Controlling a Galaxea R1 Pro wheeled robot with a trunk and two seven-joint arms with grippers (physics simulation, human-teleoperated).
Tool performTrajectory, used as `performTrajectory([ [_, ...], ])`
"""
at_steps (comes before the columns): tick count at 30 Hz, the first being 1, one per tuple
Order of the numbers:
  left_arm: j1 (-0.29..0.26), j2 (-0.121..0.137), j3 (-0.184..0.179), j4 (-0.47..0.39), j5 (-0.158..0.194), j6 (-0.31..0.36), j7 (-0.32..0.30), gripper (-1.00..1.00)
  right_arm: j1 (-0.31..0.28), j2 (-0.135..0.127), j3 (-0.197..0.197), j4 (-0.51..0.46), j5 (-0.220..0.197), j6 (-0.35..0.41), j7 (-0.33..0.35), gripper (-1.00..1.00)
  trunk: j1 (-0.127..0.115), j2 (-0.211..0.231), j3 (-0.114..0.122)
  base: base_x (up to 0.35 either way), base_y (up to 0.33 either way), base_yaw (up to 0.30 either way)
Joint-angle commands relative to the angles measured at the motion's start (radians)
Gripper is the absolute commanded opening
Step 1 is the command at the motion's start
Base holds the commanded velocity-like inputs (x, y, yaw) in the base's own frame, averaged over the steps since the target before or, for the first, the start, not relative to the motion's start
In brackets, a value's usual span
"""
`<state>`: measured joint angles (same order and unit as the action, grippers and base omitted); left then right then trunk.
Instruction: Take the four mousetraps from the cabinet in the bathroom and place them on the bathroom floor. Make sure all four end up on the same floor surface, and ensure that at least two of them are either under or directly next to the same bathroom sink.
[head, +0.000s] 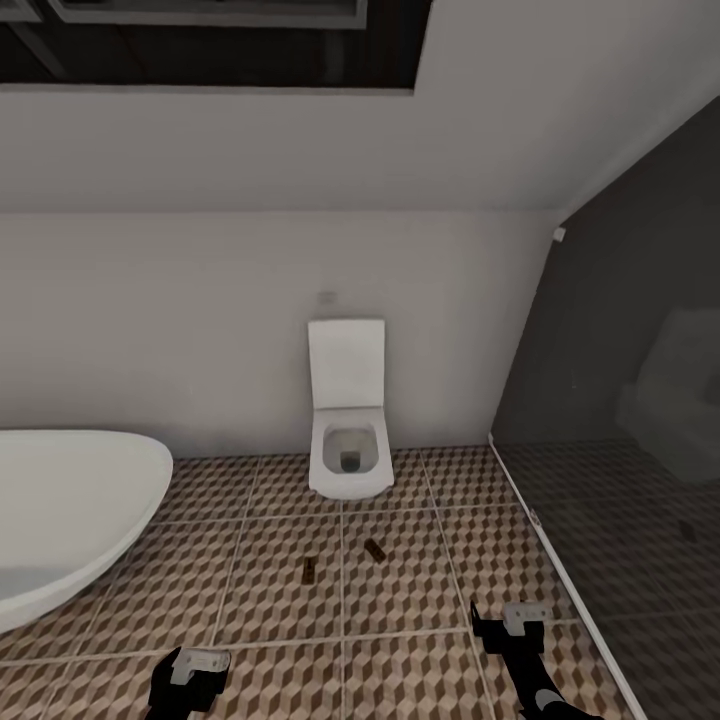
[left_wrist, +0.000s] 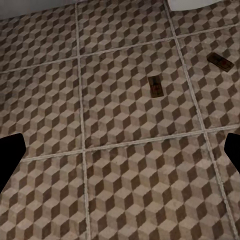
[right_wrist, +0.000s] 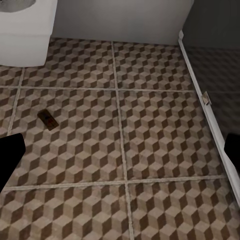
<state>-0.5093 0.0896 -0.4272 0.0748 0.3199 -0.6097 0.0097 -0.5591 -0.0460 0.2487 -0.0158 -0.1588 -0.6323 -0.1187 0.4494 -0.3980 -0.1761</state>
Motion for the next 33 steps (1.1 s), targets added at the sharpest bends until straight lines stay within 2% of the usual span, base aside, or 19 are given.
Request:
performTrajectory([
  [1, -0.002, -0.001, -0.008, 0.003, 0.005, -0.005, 0.001, 1.00, -0.001, 0.000, 0.009, 0.000, -0.008, -0.003, -0.002, 1.00, 0.001, -0.002, -0.001, 0.000, 0.000, 0.000],
  [33, -0.002, -0.001, -0.008, 0.003, 0.005, -0.005, 0.001, 1.00, -0.001, 0.000, 0.009, 0.000, -0.008, -0.003, -0.005, 1.00, 0.001, -0.002, 0.001, 0.000, 0.000, 0.000],
])
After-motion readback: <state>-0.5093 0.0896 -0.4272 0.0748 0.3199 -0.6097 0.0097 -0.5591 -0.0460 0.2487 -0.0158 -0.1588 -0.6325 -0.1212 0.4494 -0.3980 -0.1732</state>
